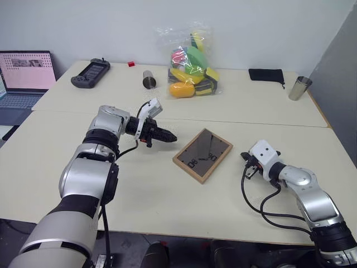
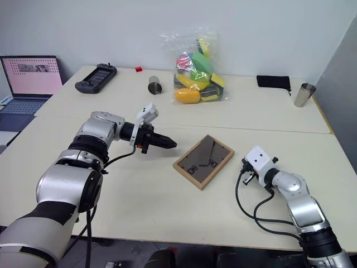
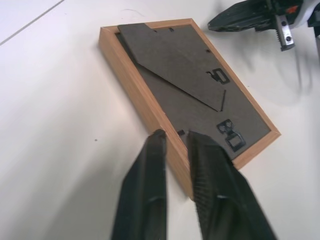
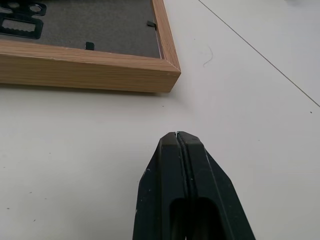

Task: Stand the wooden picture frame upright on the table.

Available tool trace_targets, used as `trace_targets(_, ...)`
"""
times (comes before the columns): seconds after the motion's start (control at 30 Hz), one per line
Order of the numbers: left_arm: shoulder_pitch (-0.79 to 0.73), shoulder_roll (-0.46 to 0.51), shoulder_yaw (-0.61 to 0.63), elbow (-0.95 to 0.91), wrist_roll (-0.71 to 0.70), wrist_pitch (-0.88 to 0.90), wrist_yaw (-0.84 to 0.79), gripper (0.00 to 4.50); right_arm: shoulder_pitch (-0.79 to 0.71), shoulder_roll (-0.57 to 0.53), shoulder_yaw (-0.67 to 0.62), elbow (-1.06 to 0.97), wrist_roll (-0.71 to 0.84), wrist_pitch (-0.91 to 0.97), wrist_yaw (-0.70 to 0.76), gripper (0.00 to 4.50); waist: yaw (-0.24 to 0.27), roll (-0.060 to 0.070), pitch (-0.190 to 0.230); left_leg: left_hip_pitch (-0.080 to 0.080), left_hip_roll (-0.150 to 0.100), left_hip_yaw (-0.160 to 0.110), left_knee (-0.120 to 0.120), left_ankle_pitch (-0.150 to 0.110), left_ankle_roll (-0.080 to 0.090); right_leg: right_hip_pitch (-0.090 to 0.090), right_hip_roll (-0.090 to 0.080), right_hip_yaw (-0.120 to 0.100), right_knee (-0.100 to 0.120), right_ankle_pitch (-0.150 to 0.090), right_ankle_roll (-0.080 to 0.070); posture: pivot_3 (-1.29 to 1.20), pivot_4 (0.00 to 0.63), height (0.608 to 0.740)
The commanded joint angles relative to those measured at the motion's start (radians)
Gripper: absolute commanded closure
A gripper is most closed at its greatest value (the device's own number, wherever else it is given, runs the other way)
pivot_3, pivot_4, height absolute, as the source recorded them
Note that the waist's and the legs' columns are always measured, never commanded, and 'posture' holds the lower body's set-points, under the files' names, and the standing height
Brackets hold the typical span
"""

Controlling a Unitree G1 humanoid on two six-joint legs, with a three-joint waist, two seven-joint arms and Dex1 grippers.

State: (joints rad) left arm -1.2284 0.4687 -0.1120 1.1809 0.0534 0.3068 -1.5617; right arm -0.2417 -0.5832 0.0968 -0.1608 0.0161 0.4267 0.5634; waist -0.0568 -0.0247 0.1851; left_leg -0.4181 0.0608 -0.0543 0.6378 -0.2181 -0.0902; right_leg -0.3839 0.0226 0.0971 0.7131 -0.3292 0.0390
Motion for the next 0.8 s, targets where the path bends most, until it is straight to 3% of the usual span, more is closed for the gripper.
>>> trace_targets(0.03,-0.012,-0.016,-0.01,-0.022,-0.001,-0.014,-0.004,4.46,-0.002,-0.01,-0.032,-0.027,0.004,0.002,0.001,4.5,0.0,0.0,0.0,0.0,0.0,0.0,0.0,0.0,0.0,0.0,0.0,0.0,0.0,0.0,0.0,0.0,0.15,0.74)
trace_targets(0.33,0.023,-0.046,-0.12,0.001,0.114,-0.129,0.074,4.46,-0.019,-0.001,-0.025,-0.065,0.007,0.014,-0.002,4.5,0.0,0.0,0.0,0.0,0.0,0.0,0.001,0.0,0.0,0.0,0.0,0.0,0.0,0.0,0.0,0.0,0.15,0.74)
trace_targets(0.57,0.005,-0.089,-0.091,0.064,0.122,-0.198,0.288,4.46,-0.028,0.008,-0.002,-0.089,0.001,0.021,0.004,4.5,0.001,0.0,0.0,-0.001,0.0,0.0,0.002,0.0,0.0,0.0,0.0,0.0,0.0,0.0,0.0,0.0,0.15,0.74)
trace_targets(0.8,-0.012,-0.122,-0.076,0.083,0.104,-0.199,0.278,4.46,-0.012,0.015,0.007,-0.116,0.005,0.046,0.006,4.5,0.001,0.0,0.0,-0.001,0.0,0.0,0.002,0.0,0.0,0.0,0.0,0.0,0.001,0.0,0.0,0.0,0.15,0.74)
